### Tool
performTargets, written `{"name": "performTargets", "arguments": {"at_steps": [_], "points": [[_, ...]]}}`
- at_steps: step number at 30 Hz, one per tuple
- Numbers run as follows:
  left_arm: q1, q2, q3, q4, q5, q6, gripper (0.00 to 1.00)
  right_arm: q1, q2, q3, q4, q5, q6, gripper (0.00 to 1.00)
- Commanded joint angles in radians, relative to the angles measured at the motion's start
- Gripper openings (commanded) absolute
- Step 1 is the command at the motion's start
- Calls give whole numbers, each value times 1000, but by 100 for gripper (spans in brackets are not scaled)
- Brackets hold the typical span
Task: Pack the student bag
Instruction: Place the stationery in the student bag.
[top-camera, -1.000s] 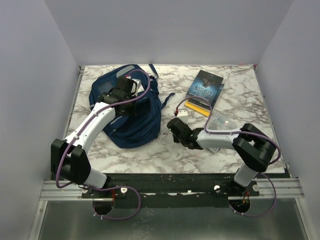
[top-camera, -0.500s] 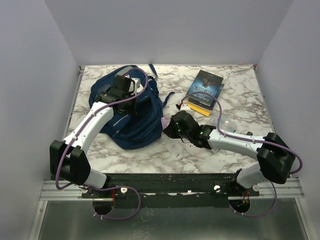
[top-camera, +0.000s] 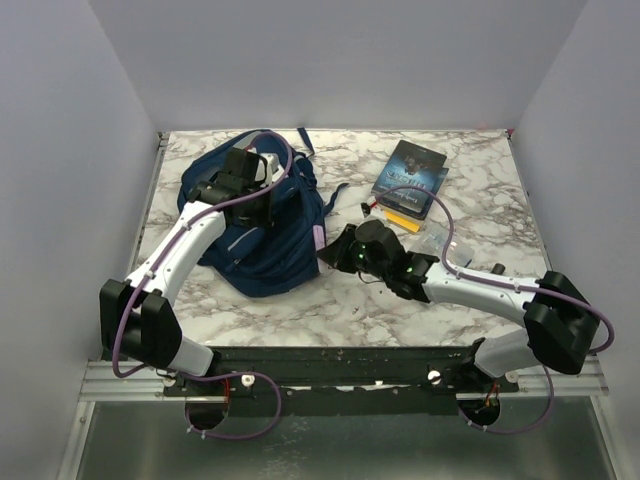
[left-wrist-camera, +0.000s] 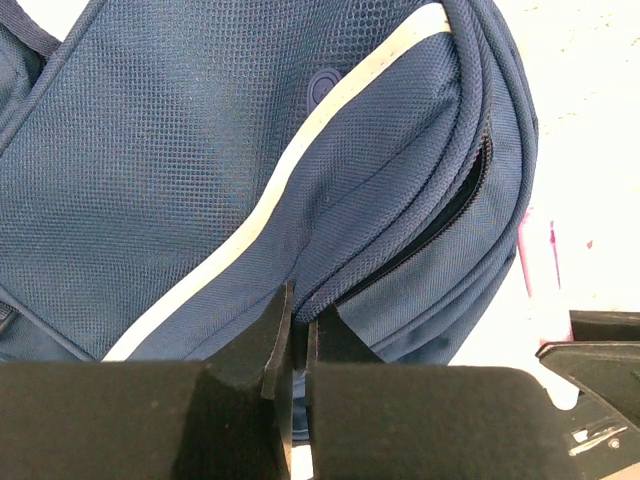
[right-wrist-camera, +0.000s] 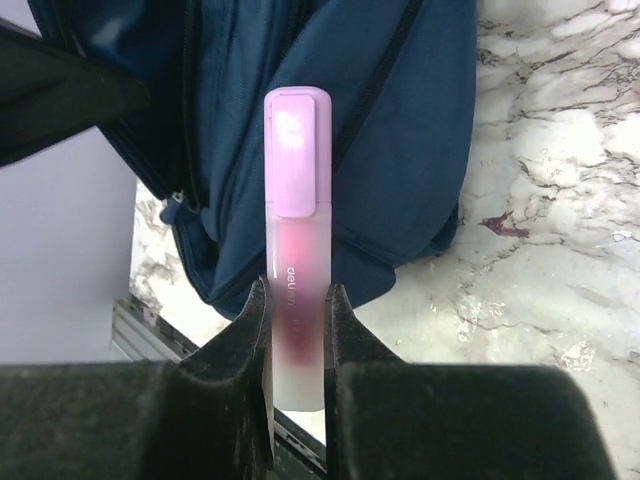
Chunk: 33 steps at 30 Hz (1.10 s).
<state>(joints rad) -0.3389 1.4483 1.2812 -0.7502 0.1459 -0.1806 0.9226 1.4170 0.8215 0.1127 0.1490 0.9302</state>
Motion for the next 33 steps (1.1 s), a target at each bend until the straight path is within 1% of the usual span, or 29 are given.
{"name": "performTargets", "arguments": {"at_steps": [1,6,7,10,13,15,19,25,28,30,33], "points": [[1,3,38,6,81,-46,0,5,-45,25,63,80,53,1],[4,-14,35,8,70,-49,0,5,-91,26,-57,202,38,0],[4,-20,35,8,74,-52,0,4,-98,23,-59,214,30,1],[8,-32,32,14,89,-53,0,4,-83,49,-44,168,4,1],[10,-36,29,15,89,-51,0,9,-37,81,34,102,-13,1],[10,-42,25,16,93,-51,0,15,4,99,94,94,-5,1],[10,-60,10,21,78,-45,0,16,117,169,152,76,57,1],[10,-101,-8,42,110,-39,0,16,278,242,249,52,169,1],[10,-114,-22,58,112,-36,0,16,343,274,325,19,166,1],[10,-109,-22,57,107,-35,0,15,388,317,322,11,160,3],[9,-110,-22,57,109,-34,0,15,427,354,328,-2,147,18]]}}
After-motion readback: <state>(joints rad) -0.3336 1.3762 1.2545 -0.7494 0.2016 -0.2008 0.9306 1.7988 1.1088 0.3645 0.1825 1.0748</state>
